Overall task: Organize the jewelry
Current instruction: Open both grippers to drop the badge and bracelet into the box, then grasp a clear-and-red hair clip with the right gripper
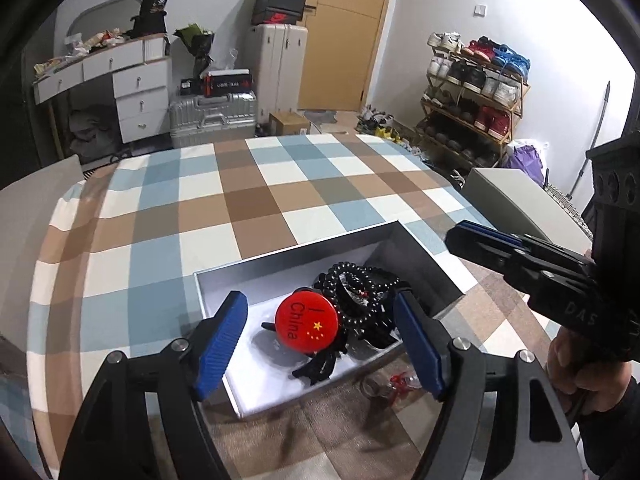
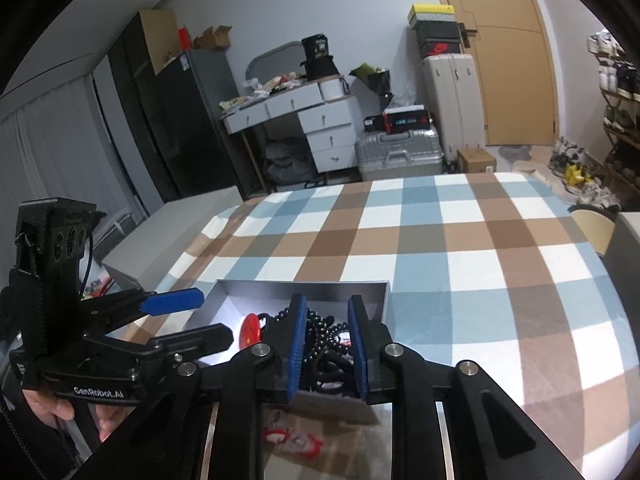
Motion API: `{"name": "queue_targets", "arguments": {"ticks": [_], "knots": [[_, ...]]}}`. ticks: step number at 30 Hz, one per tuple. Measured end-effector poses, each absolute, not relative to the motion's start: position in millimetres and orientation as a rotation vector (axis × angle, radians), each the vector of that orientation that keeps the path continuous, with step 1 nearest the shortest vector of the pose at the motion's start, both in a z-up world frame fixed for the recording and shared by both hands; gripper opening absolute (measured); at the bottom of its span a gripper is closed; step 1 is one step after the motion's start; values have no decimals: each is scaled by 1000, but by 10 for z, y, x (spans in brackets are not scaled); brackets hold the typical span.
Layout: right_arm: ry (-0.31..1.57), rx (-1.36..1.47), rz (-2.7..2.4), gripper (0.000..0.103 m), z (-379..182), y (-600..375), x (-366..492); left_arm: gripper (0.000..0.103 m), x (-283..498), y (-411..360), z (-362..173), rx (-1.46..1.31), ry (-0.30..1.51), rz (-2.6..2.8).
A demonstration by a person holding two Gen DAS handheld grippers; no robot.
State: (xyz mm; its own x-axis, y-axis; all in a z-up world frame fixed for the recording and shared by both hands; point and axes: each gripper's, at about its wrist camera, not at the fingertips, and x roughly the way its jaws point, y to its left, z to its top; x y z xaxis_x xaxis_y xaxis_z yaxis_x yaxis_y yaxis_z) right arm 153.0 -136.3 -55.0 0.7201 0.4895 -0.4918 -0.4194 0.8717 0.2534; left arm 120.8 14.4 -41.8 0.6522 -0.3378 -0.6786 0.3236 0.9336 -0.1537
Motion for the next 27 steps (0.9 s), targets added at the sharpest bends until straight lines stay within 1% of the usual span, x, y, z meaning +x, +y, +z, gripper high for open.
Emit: {"name": "queue_targets", "arguments": {"ticks": [1, 2, 3, 4, 6, 8, 10, 12, 16, 21, 23, 25, 27], "knots": [[571, 131, 502, 28, -530, -1378, 1492, 72, 1183, 140, -408, -17, 769, -369], [562, 136, 504, 32, -510, -1393, 1452, 74, 1153, 130, -397, -11, 768, -365], [553, 139, 508, 39, -495, -1402, 1418, 76, 1107, 111, -390, 5, 770, -365], [541, 140, 512, 43, -477, -1410, 1367, 78, 1057, 104, -387, 12, 763, -361], [525, 128, 518, 45, -458, -1406, 1274, 80, 967, 108, -374, 11, 742, -354], [517, 117, 527, 50, -456, -1395, 1188, 81, 879, 110, -365, 8, 728, -342], [508, 116, 534, 58, -458, -1400, 1107, 81, 822, 130, -357, 0, 710, -310], [496, 124, 531, 59, -461, -1420, 1003, 81, 774, 162, -357, -15, 695, -289], [481, 139, 529, 65, -481, -1481, 825, 82, 654, 192, -385, -35, 680, -250], [504, 127, 527, 67, -572, -1511, 754, 83, 534, 216, -478, -61, 680, -210], [517, 121, 528, 67, -616, -1515, 742, 92, 495, 229, -540, -71, 686, -190], [529, 118, 529, 67, -669, -1517, 717, 96, 435, 243, -588, -80, 688, -182], [563, 101, 528, 67, -768, -1482, 740, 97, 393, 247, -635, -81, 692, -173]]}}
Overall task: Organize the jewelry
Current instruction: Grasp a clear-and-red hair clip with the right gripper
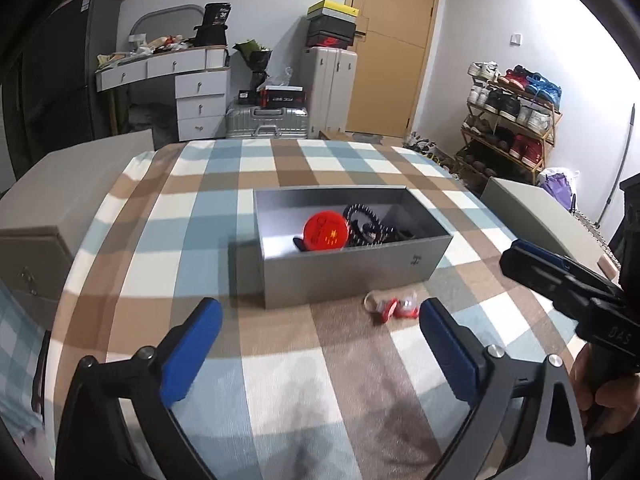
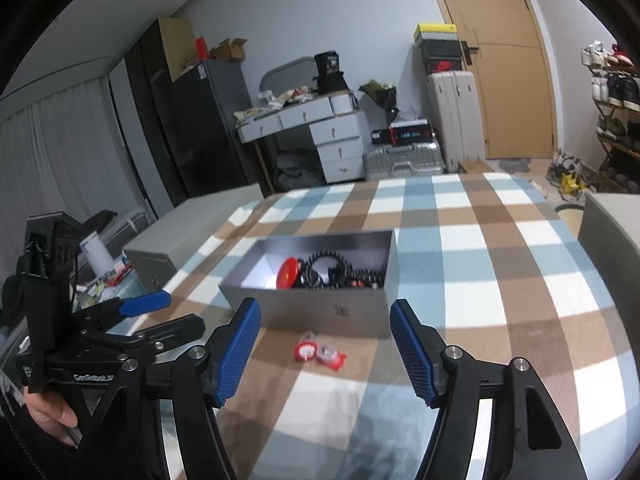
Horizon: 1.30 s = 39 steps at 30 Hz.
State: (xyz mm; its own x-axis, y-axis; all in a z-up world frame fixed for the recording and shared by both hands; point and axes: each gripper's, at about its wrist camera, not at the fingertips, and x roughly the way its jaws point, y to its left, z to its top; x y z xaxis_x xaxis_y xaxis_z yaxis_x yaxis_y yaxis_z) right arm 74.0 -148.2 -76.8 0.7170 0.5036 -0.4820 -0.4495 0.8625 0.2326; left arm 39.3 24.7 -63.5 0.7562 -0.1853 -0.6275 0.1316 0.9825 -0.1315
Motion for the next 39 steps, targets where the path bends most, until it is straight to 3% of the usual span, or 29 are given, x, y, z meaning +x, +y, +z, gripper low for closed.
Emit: {"name": "queue_targets", "arguments": {"ticks": [7, 10, 12, 24, 39], "knots": [[698, 3, 540, 66, -1106, -1250, 912, 98, 325, 274, -818, -134, 757, -203], [739, -26, 534, 57, -1178, -1145, 982, 98, 318, 295, -905, -173, 816, -229], [748, -34, 532, 57, -1213, -1105, 1012, 98, 301, 330, -944, -183, 830, -226], [828, 21, 539, 15, -1318, -1092, 1210, 98, 265, 409, -972, -194, 832, -227], [721, 49, 536, 14, -1129, -1311, 915, 98, 296, 251, -911, -141, 839, -243]]}}
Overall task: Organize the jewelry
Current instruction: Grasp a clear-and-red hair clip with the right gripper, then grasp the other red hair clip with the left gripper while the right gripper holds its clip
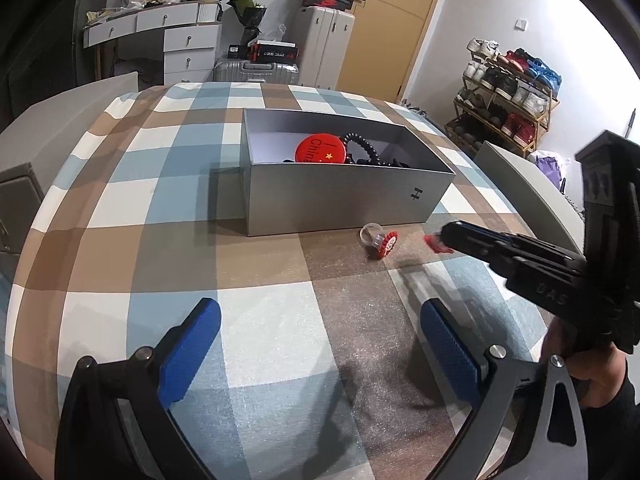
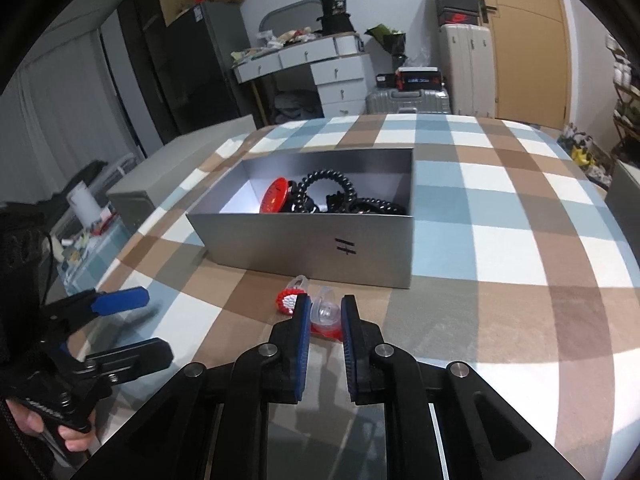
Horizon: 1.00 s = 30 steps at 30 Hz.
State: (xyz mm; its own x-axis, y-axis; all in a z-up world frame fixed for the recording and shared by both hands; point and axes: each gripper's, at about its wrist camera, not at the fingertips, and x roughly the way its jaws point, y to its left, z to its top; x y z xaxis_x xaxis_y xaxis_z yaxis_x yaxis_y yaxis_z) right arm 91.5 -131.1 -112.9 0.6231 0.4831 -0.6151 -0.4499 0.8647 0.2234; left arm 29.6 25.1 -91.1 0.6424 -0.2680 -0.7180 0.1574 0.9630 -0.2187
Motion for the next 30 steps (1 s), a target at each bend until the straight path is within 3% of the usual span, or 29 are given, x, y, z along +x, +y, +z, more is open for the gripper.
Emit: {"name": "queue_targets", "arguments": {"ticks": [24, 30], "knots": [[685, 197, 448, 14, -1136, -2010, 645, 97, 1012, -379, -1021, -25, 955, -293], [689, 207, 449, 14, -1153, -2002, 646, 75, 1000, -415, -1069, 0, 967, -293]]}}
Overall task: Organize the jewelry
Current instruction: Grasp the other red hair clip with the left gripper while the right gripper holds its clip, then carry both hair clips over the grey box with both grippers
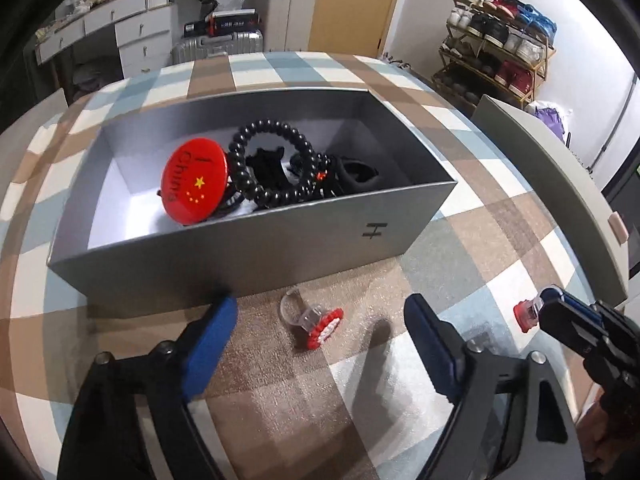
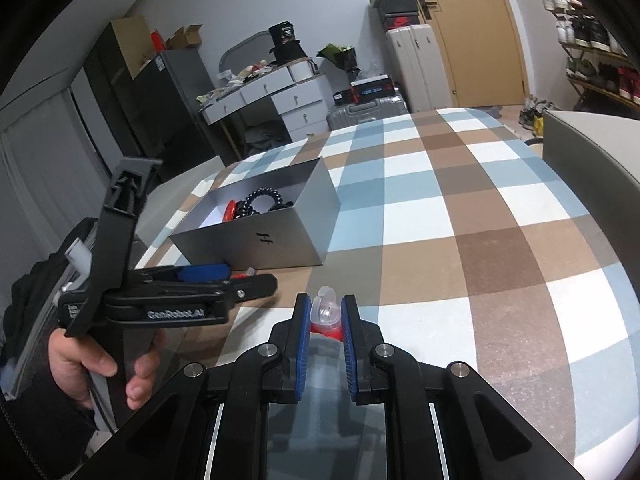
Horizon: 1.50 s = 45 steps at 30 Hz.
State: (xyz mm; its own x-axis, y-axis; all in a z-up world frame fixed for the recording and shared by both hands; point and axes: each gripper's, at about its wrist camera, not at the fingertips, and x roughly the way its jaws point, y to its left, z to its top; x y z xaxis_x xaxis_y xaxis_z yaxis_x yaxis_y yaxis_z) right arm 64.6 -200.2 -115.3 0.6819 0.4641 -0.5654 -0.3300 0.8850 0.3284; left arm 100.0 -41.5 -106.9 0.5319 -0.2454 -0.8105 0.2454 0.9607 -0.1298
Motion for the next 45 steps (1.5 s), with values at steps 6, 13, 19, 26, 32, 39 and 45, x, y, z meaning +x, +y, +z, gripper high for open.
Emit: {"name": "queue_targets", "arguments": {"ticks": [6, 13, 19, 26, 32, 39, 45], "knots": [[691, 202, 459, 15, -1149, -1967, 633, 24, 973, -341, -1045, -14, 959, -291], [692, 172, 464, 14, -1114, -1889, 626, 24, 932, -342, -1026, -17, 957, -347], [681, 162, 472, 14, -1054, -1811, 602, 24, 857, -325, -951, -6, 924, -357], [678, 129, 485, 14, -979, -1650, 629, 24, 687, -205, -701, -30, 822, -370], [623, 103, 541, 14, -707, -1457, 760, 24, 750, -9, -423, -38, 759, -364], [573, 63, 600, 14, -394, -1215, 1007, 24, 965, 151, -260, -25, 725, -353], [547, 59, 638, 14, -251, -1029, 1248, 24, 1121, 249, -257, -39, 731, -356]]}}
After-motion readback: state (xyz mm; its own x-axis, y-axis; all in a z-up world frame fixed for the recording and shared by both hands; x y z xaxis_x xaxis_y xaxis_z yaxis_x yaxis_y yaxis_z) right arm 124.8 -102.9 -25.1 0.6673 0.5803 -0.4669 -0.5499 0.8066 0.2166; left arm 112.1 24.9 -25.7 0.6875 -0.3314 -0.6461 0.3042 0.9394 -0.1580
